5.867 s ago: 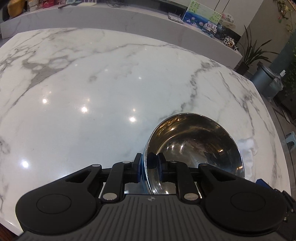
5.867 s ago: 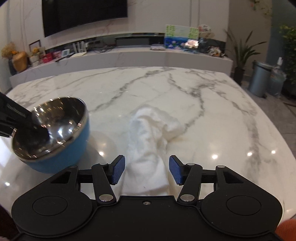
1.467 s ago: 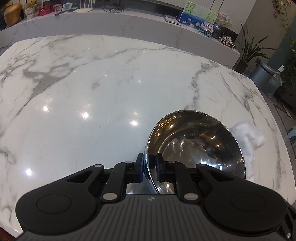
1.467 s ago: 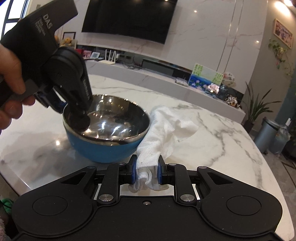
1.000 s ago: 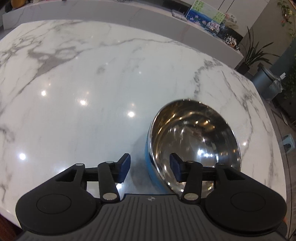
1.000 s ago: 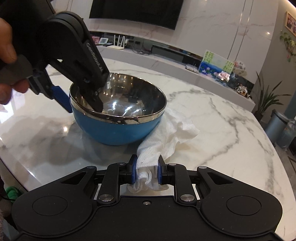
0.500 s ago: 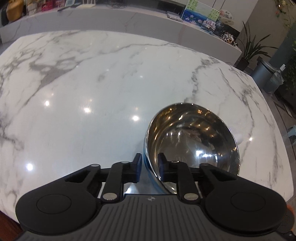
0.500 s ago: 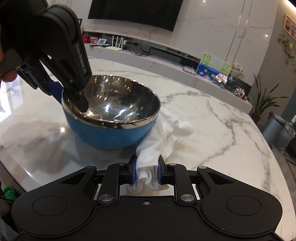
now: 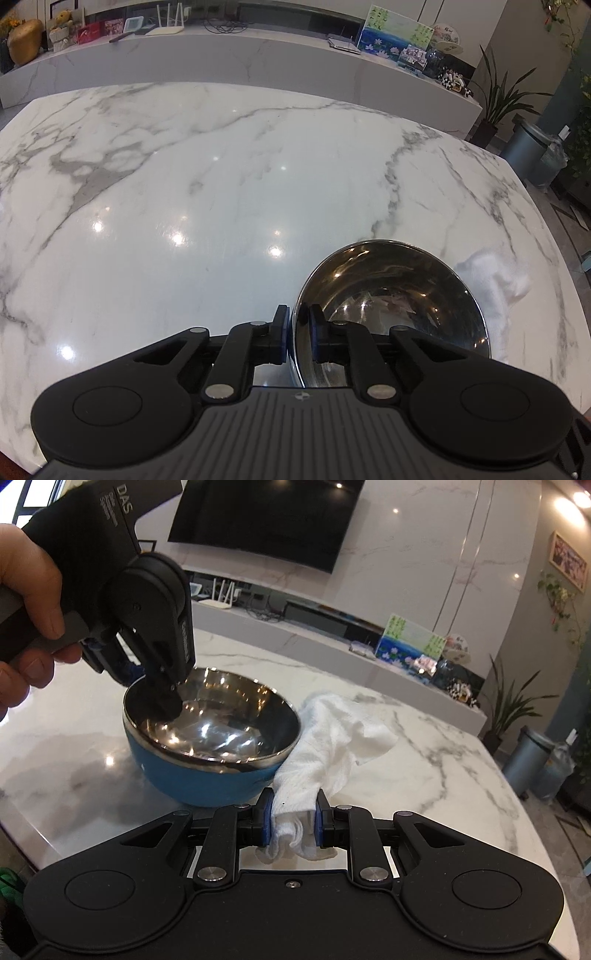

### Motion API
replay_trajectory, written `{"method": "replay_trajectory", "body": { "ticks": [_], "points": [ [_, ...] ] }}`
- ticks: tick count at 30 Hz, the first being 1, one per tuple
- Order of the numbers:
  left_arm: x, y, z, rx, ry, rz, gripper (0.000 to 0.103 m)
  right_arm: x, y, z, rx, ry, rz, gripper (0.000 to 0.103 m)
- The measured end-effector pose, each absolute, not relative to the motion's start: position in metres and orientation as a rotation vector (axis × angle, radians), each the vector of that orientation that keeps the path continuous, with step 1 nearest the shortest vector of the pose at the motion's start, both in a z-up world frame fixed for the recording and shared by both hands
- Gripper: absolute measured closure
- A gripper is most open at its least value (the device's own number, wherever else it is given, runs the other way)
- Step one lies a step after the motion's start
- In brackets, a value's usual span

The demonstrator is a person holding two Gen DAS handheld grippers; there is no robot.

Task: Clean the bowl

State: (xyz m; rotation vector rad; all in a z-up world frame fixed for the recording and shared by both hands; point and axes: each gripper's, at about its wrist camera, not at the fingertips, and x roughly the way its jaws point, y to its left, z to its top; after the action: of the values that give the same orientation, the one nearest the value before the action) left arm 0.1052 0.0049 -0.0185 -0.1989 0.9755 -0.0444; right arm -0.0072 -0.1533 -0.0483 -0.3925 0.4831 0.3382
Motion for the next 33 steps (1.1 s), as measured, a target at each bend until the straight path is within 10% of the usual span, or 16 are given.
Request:
{"method": "replay_trajectory", "body": {
  "ticks": [9,15,23,33],
  "points": [
    [0.097,0.014,-0.027,-0.275,1.021,-0.023,0.062,-0.004,-0.146,-0.06,-0.419,0.569,0.382,0.084],
    [0.089,0.014,-0.027,-0.291,1.052,-0.024,0.059,-0.003,-0.145,-0.062,-0.424,0.581,0.386,0.084],
    [0.09,0.008,-0.026,-0.234,1.053,-0.03,0.085,-0.004,-0.148,-0.057,-0.424,0.574,0.379,0.084],
    [0.105,0.005,-0.02,-0.187,1.003,-0.032,0.093,-0.012,-0.158,-0.042,-0.411,0.451,0.312,0.084]
  ]
}}
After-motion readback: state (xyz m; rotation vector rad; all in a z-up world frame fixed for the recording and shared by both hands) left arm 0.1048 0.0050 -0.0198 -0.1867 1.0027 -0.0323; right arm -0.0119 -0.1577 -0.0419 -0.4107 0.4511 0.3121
